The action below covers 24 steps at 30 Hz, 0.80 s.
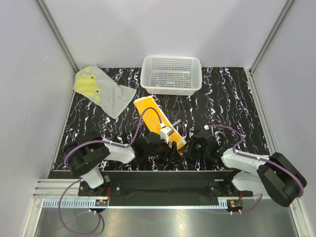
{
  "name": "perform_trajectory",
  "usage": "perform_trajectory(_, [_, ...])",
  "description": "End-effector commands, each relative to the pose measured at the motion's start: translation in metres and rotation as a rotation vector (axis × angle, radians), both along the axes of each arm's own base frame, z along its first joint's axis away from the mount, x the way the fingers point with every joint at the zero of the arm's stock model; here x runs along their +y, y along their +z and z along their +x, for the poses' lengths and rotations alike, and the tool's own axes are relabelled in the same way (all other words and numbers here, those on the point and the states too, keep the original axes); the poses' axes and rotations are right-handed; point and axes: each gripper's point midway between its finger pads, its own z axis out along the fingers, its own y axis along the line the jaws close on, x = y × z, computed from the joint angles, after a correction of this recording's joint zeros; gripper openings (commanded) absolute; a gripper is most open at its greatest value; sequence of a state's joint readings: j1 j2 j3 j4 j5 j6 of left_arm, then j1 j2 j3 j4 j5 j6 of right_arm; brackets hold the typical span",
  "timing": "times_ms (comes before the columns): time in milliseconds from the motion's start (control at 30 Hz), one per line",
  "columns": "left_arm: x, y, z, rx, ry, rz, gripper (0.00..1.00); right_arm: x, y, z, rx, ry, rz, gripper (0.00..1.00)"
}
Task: Roll the towels
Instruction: Roll the towel
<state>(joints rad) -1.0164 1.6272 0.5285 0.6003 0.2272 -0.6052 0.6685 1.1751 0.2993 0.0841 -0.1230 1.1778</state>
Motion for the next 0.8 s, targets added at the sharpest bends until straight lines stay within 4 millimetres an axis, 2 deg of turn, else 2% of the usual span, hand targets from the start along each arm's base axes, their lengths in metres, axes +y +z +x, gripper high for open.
perform_trajectory(0, [-0.008,0.004,0.002,-0.004,-0.021,-0.035,0.79,0.006,-0.004,0.001,-0.019,0.011,0.010,0.42])
perform_trajectory(200, [-0.011,0.003,-0.003,0.014,-0.050,-0.046,0.79,0.011,-0.011,0.003,-0.021,0.015,0.006,0.34])
perform_trajectory(267, [-0.012,0.003,-0.004,0.019,-0.057,-0.050,0.78,0.012,-0.012,0.003,-0.019,0.017,0.010,0.22])
perform_trajectory(300, [-0.013,0.006,-0.005,0.008,-0.062,-0.047,0.77,0.011,-0.009,0.001,-0.009,0.017,0.007,0.13])
perform_trajectory(400, [-0.011,0.008,-0.003,-0.024,-0.044,-0.019,0.78,0.008,-0.006,-0.003,0.007,0.013,-0.009,0.11])
perform_trajectory(467, [-0.010,0.015,-0.004,-0.070,-0.031,0.009,0.89,0.001,-0.004,-0.008,0.030,0.009,-0.034,0.06])
perform_trajectory(500, [-0.010,0.012,-0.007,-0.119,-0.021,0.077,0.94,0.001,0.001,-0.006,0.024,0.002,-0.038,0.06])
perform_trajectory(533, [-0.012,0.018,-0.008,-0.156,-0.016,0.096,0.98,-0.006,0.000,-0.014,0.053,0.002,-0.067,0.06])
perform_trajectory(700, [-0.017,0.020,-0.019,-0.329,0.023,0.309,0.98,-0.013,0.018,-0.017,0.063,-0.010,-0.096,0.06])
perform_trajectory(767, [-0.018,0.012,-0.022,-0.355,0.022,0.368,0.97,-0.017,0.020,-0.021,0.074,-0.008,-0.109,0.06])
